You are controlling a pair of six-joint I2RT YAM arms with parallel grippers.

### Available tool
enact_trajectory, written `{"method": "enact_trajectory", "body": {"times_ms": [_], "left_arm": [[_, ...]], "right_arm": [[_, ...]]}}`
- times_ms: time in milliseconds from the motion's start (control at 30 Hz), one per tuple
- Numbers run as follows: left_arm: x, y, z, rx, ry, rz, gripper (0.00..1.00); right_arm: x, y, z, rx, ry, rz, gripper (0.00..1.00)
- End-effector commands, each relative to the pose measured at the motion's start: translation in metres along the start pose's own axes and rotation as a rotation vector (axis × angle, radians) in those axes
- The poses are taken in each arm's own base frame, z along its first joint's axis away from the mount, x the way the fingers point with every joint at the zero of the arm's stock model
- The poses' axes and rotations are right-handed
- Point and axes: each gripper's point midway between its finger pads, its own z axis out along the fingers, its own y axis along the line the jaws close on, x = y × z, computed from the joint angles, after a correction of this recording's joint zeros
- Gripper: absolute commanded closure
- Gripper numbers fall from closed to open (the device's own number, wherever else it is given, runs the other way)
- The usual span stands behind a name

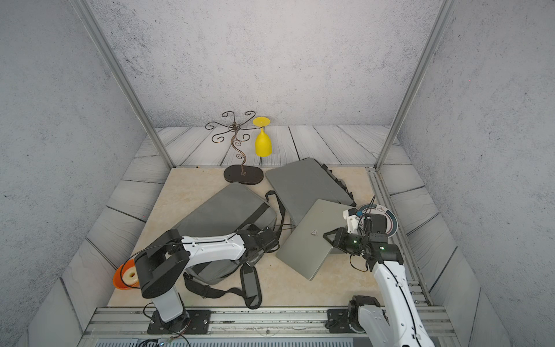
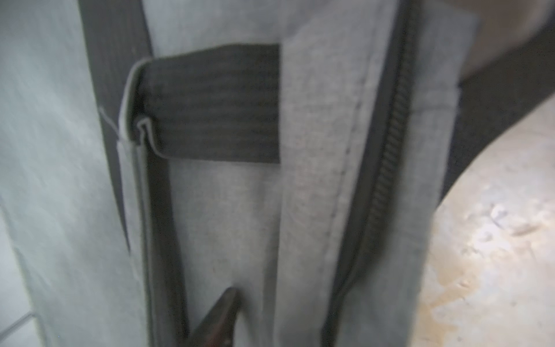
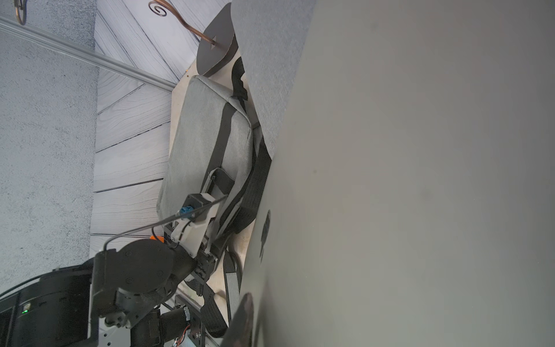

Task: Open the zippered laptop bag and take out the laptop
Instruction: Move the zippered laptop bag to the corner of the board.

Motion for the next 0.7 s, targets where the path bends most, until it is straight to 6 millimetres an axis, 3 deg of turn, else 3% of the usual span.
{"method": "enact_trajectory", "body": {"times_ms": [0, 200, 367, 467, 667], "left_arm": [[0.000, -0.007, 0.003, 0.048, 0.026, -0.006, 0.61], [-0.011, 0.017, -0.008, 0.001, 0.012, -0.042, 1.00], [-0.023, 0.060, -0.022, -0.082, 0.021, -0.211, 1.00], [-0.029, 0.076, -0.036, -0.108, 0.030, -0.305, 1.00], [-0.028, 0.079, -0.056, -0.041, 0.045, -0.501, 1.00]], "right_arm": [[-0.011, 0.028, -0.007, -0.124, -0.043, -0.080, 1.00], [-0.009, 0.031, -0.003, -0.173, -0.038, -0.056, 1.00], [-0.006, 0.034, 0.000, -0.219, -0.038, -0.038, 1.00], [-0.005, 0.036, 0.000, -0.228, -0.036, -0.042, 1.00], [-0.005, 0.037, 0.002, -0.238, -0.033, -0.047, 1.00]]}}
